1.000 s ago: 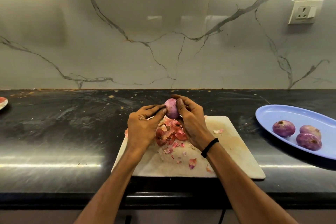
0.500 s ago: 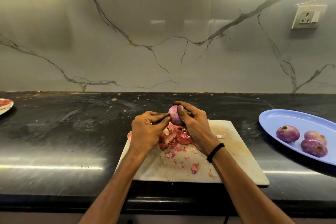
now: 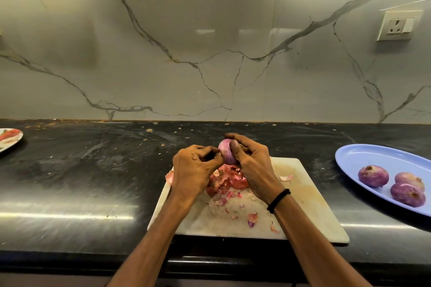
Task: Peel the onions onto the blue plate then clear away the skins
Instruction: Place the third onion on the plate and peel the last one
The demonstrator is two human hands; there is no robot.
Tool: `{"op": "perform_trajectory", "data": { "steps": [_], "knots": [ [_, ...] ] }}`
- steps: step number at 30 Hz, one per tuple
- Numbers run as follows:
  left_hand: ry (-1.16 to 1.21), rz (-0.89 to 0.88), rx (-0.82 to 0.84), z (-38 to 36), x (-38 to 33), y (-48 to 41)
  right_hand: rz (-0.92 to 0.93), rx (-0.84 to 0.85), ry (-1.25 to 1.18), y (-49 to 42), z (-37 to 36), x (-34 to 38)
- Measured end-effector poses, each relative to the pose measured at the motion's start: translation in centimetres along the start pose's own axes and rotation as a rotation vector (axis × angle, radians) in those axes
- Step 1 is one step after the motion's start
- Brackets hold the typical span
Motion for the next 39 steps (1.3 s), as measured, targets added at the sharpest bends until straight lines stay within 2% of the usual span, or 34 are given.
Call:
{"op": "perform_trajectory", "data": {
  "steps": [10, 16, 21, 27, 30, 33, 39],
  "knots": [
    [-0.012, -0.035, 0.041, -0.2, 0.0, 0.0, -0.022, 0.019, -0.086, 0.1, 0.1, 0.0],
    [0.382, 0.166, 0.05, -0.1, 0.2, 0.6, -0.057, -0.025, -0.321, -0.1, 0.3, -0.3],
    [0.548, 0.286, 0.081, -0.5, 0.2, 0.8, -0.057, -0.029, -0.392, -0.2, 0.3, 0.0],
    [0.932, 0.528, 0.041, -1.3, 0.9, 0.9, -0.122, 0.089, -0.586, 0.0, -0.3, 0.5],
    [1.049, 0.599, -0.011, -1.3, 1.1, 1.0, -0.147, 0.18, -0.641, -0.1, -0.6, 0.7],
    [1.04, 0.612, -0.037, -1.1, 1.2, 0.9, -0.144, 0.238, -0.617, -0.1, -0.8, 0.7],
    [0.991, 0.669, -0.081, -0.8, 1.5, 1.1, -0.038, 0.229, -0.258, -0.1, -1.0, 0.6]
  ]
}}
Point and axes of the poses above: each hand's wrist, its own y-axis away from the middle knuckle, its own z-axis out of the back of the hand, x = y × z, the point moved 5 cm from there along -y, towards the middle knuckle, and after that the axes turned 3 degrees about x, right-handed, at the moved point
